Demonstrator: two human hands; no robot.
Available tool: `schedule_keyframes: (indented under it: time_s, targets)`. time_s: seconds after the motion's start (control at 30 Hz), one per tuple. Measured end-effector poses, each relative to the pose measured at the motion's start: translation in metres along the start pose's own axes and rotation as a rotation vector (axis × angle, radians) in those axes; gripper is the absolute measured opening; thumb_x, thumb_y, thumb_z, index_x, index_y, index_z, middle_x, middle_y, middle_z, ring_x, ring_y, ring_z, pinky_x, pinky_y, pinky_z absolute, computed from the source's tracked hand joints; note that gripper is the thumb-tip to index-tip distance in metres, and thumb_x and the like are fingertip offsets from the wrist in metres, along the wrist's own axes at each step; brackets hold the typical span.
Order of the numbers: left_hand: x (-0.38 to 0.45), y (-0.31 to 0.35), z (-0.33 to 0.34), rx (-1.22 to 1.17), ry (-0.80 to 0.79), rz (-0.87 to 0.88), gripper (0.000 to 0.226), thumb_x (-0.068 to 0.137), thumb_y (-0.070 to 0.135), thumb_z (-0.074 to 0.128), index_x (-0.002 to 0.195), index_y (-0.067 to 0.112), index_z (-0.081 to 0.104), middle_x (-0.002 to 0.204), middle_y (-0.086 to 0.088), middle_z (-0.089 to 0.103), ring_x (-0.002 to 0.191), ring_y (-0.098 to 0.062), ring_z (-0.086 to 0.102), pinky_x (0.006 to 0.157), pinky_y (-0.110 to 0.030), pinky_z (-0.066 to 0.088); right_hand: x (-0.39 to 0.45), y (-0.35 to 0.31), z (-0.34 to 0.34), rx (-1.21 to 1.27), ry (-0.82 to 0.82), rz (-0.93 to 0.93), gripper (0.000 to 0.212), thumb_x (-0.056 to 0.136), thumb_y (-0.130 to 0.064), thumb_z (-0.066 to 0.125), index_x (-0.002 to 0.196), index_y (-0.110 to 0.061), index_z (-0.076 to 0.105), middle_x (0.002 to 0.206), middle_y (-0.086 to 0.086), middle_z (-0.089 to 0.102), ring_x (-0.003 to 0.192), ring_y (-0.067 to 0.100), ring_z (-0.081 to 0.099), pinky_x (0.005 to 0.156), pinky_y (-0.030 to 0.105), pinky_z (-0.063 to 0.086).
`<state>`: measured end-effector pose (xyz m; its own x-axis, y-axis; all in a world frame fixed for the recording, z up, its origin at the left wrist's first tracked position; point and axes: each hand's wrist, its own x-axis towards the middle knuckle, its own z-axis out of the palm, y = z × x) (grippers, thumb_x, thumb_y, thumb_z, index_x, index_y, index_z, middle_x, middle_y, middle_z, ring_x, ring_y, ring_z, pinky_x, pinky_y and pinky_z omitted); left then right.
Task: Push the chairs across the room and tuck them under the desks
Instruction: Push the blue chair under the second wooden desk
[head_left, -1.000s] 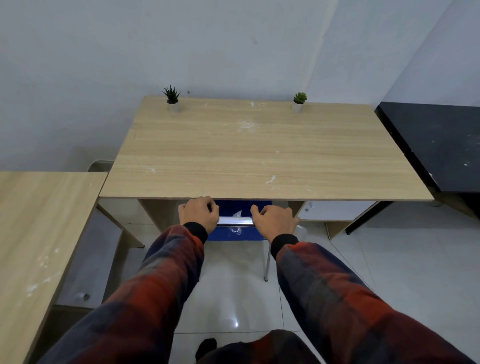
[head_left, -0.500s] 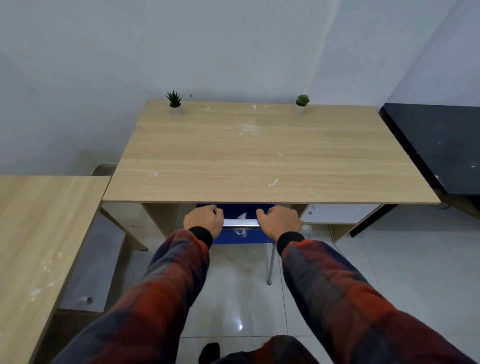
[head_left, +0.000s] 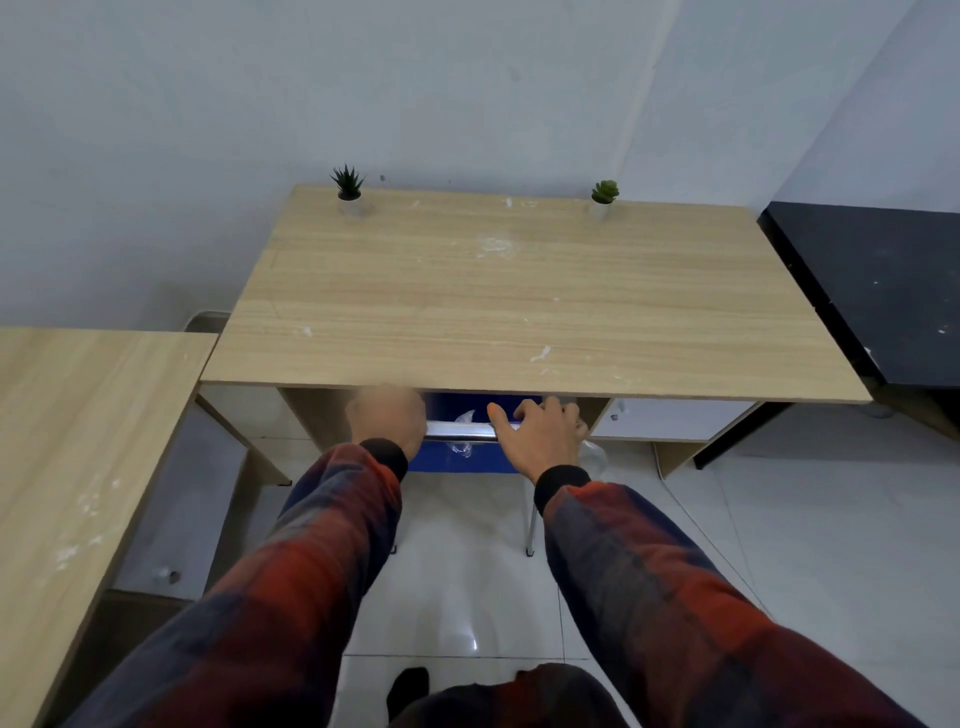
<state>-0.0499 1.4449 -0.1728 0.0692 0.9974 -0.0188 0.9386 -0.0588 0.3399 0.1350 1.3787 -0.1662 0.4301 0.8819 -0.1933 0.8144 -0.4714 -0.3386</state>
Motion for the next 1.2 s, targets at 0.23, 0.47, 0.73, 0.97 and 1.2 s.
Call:
schedule_keyframes:
  time_s: [0.23, 0.47, 0.73, 0.97, 1.2]
  targets:
    - [-0.04, -0.002, 0.005, -0.123, 0.086, 0.006, 0.036, 0.098, 0.041, 0.045, 0.116, 0.014, 0.06, 0.14, -0.011, 0.042, 0.135, -0.034, 0.024, 0.107, -0.048, 0.024, -0.023, 0.025, 0.003, 0.025, 0.052, -0.164, 0.056, 0.093, -0.069, 0.041, 0.126, -0.027, 0.058, 0.145, 0.009, 0.037, 0.14, 0.032, 0.022, 0.113, 0.054, 0.014]
    - [-0.104, -0.003, 0.016, 0.013, -0.062, 0.091, 0.076, 0.099, 0.04, 0.04, 0.152, 0.016, -0.009, 0.156, -0.003, -0.025, 0.14, -0.029, -0.028, 0.119, -0.047, -0.002, -0.057, 0.014, 0.008, 0.114, -0.025, -0.077, 0.065, 0.103, -0.056, 0.028, 0.159, -0.031, 0.009, 0.167, 0.011, -0.007, 0.152, 0.038, -0.011, 0.118, 0.06, 0.003]
    - [-0.102, 0.014, 0.001, 0.134, -0.211, 0.097, 0.081, 0.097, 0.033, 0.045, 0.153, 0.017, -0.011, 0.16, -0.009, -0.018, 0.144, -0.043, -0.015, 0.118, -0.049, 0.004, -0.056, 0.029, -0.013, 0.003, -0.025, -0.192, 0.047, 0.106, -0.043, 0.032, 0.152, -0.037, 0.03, 0.161, 0.005, 0.024, 0.15, 0.034, 0.014, 0.115, 0.058, 0.022]
    - [-0.08, 0.015, -0.001, 0.193, -0.279, 0.128, 0.09, 0.095, 0.04, 0.048, 0.151, 0.014, -0.017, 0.158, -0.013, -0.024, 0.141, -0.047, -0.021, 0.118, -0.048, -0.004, -0.045, 0.027, -0.021, 0.009, -0.102, -0.201, 0.056, 0.104, -0.044, 0.039, 0.156, -0.035, 0.023, 0.164, 0.007, 0.017, 0.151, 0.036, 0.009, 0.118, 0.052, 0.022]
    - [-0.086, 0.004, -0.006, 0.055, -0.314, 0.138, 0.101, 0.089, 0.039, 0.059, 0.152, 0.017, -0.016, 0.158, -0.007, -0.025, 0.14, -0.043, -0.028, 0.117, -0.048, -0.002, -0.047, 0.024, -0.017, -0.01, -0.131, -0.228, 0.063, 0.099, -0.04, 0.048, 0.157, -0.033, 0.023, 0.163, 0.009, 0.02, 0.149, 0.038, 0.012, 0.119, 0.048, 0.025]
